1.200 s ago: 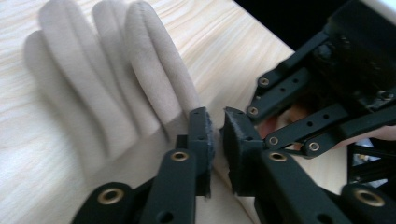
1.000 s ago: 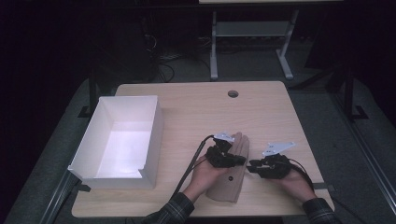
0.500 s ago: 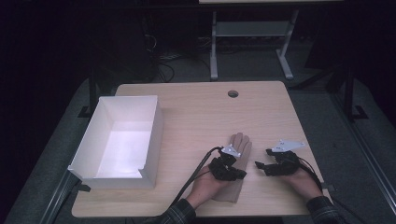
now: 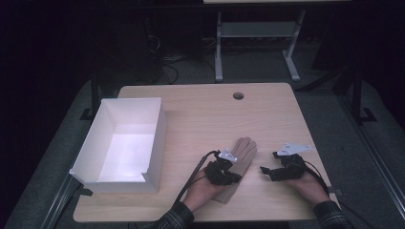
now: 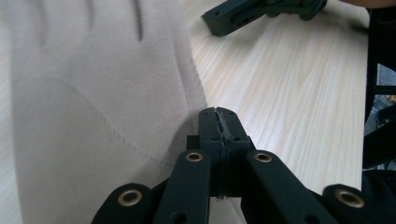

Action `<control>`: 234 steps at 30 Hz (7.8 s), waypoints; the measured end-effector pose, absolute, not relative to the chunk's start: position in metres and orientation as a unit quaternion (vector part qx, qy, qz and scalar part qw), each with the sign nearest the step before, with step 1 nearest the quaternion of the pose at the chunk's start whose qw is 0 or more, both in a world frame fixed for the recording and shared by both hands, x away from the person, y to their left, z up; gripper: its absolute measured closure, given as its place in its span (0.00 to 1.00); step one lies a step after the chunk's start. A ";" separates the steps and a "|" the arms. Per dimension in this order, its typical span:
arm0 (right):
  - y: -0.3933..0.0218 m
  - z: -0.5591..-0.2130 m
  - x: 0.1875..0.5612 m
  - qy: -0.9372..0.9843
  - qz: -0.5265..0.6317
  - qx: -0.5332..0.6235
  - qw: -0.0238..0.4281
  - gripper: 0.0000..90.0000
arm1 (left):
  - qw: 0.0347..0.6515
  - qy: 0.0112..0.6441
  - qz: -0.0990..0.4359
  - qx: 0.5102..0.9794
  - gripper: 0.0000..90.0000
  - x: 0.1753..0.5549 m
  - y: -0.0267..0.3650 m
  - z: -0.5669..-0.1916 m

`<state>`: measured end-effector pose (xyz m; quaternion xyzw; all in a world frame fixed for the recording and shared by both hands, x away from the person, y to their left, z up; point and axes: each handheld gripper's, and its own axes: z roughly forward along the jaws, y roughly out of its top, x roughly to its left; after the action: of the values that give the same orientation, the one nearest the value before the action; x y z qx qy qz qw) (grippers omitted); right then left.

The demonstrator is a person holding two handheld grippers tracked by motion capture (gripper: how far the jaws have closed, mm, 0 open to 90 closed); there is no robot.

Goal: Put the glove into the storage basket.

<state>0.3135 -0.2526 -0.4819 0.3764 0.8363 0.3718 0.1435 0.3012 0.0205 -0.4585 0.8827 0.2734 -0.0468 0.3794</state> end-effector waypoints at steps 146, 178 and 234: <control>-0.251 -0.482 0.313 0.835 0.371 0.381 0.143 0.20 | 0.304 0.532 0.163 0.774 0.74 0.357 0.310 -0.369; -0.252 -0.482 0.313 0.835 0.371 0.380 0.144 0.20 | 0.279 0.537 0.142 0.783 0.32 0.368 0.312 -0.409; -0.252 -0.482 0.313 0.836 0.372 0.377 0.144 0.20 | 0.371 0.292 0.082 0.878 0.27 0.309 0.095 -0.435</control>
<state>0.3134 -0.2516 -0.4818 0.3774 0.8359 0.3716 0.1441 0.3093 0.0949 -0.4350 0.8777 0.2922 0.0817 0.3709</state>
